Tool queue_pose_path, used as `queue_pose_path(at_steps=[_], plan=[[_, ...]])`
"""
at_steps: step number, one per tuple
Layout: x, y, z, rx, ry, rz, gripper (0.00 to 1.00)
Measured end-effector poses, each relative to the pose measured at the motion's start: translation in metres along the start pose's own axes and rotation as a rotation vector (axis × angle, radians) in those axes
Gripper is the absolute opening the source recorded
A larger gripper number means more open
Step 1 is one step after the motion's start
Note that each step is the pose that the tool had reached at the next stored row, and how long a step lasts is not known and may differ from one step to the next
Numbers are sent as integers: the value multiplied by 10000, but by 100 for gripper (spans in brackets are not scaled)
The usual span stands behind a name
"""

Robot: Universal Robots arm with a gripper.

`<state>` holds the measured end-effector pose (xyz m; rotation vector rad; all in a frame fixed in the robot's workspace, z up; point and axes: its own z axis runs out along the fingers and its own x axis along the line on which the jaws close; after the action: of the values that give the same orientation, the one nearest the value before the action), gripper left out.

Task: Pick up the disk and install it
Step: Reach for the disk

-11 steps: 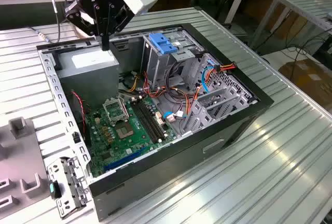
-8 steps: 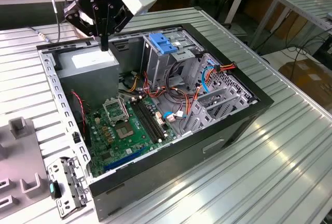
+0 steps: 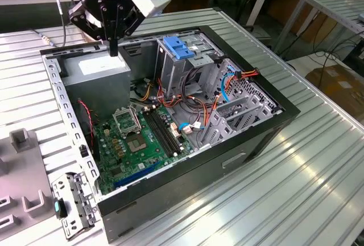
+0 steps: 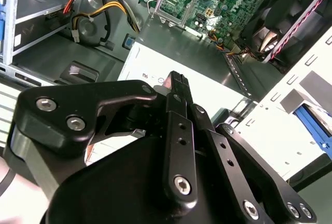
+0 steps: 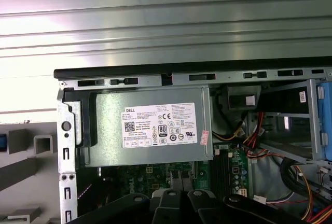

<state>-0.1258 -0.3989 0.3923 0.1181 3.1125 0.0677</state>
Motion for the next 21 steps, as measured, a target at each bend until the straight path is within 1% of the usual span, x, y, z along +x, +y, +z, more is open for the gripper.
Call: queue_pose_path(at_steps=[3,15,21], plan=[[9,-1,0,0,0,0,11],[82,-5,-1,0,0,0,11],[213,-10,-4,0,0,0,11]])
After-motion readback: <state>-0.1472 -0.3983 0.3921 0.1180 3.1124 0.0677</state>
